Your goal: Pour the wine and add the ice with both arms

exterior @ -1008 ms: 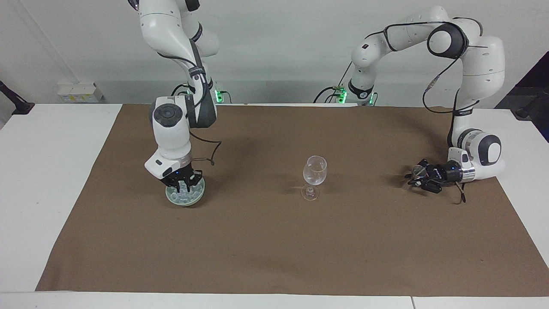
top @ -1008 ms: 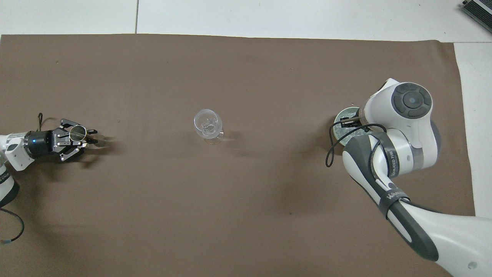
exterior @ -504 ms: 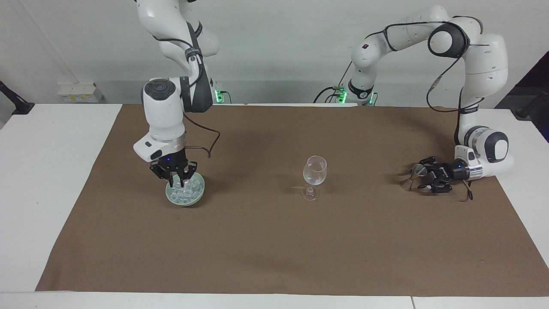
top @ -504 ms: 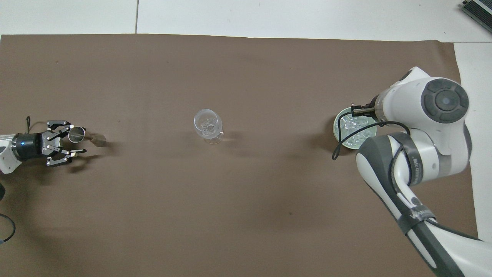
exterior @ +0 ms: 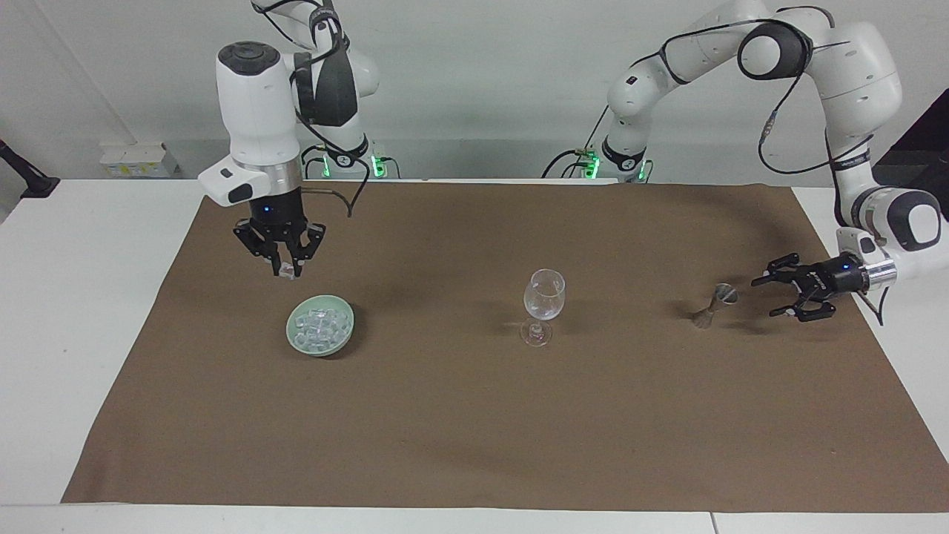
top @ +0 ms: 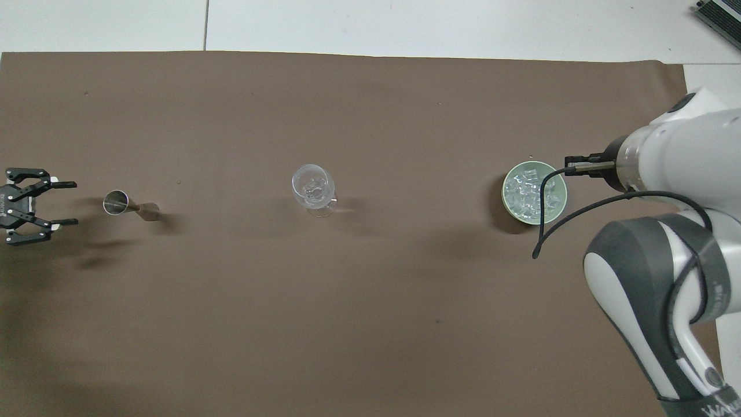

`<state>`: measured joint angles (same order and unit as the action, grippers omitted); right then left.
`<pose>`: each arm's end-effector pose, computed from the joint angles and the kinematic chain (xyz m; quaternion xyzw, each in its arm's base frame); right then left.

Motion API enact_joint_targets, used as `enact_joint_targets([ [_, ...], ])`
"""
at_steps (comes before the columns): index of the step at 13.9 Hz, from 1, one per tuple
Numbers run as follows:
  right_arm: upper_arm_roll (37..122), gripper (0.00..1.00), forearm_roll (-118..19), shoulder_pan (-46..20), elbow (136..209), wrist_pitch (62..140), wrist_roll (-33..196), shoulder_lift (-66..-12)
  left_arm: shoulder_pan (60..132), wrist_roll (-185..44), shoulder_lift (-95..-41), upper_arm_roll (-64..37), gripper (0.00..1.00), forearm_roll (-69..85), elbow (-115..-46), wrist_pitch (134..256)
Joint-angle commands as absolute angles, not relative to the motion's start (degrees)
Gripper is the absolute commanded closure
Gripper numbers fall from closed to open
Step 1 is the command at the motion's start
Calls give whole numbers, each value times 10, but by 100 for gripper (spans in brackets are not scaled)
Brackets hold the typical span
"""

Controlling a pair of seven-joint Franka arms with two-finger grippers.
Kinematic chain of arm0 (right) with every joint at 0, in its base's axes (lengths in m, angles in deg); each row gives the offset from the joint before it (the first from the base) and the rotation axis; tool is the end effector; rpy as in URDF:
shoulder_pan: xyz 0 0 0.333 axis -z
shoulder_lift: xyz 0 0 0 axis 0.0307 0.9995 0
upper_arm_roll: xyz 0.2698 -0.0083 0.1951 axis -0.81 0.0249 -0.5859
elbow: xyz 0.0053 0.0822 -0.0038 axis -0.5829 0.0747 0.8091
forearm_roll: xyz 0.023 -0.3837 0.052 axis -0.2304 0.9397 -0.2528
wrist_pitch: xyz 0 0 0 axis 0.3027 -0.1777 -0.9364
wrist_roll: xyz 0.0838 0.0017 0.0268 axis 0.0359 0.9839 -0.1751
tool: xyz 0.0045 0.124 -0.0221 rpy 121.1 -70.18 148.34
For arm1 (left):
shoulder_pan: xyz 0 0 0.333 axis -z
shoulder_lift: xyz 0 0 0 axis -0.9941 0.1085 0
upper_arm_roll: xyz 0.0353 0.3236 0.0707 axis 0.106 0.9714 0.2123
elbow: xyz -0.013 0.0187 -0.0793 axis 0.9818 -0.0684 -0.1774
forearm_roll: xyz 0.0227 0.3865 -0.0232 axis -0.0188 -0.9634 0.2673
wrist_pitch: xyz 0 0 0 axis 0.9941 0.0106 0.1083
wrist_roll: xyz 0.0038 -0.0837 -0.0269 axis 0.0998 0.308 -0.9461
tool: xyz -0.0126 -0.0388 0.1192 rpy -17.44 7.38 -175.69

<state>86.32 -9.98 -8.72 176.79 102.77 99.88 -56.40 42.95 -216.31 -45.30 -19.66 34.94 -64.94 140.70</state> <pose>0.5681 0.0634 0.5458 0.9907 -0.0002 0.1260 0.0511 0.5760 0.2465 0.3183 0.6177 -0.5521 0.4080 0.3836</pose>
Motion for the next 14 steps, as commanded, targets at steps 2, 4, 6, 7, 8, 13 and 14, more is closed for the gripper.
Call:
enact_joint_targets([
  [2,842,100,-159,-84,1726,1019,1012,-548,468,-2072,-533,-192,25,300,-636,1423],
  [4,825,100,-186,-85,1713,1019,1038,-542,498,-1977,-574,-192,25,251,-627,1449],
  [6,788,100,-227,-85,1707,1020,1106,-534,545,-1912,-610,-191,25,208,-628,1483],
  [7,774,100,-238,-85,1693,1020,1166,-527,565,-1894,-627,-192,25,182,-629,1519],
  [8,761,100,-240,-86,1678,1020,1223,-513,593,-1860,-640,-190,25,148,-628,1542],
  [13,681,100,-268,-93,1631,1029,1396,-469,692,-1556,-679,-188,17,29,-628,1555],
  [14,679,100,-268,-100,1617,1029,1421,-454,712,-1496,-691,-189,16,12,-630,1559],
])
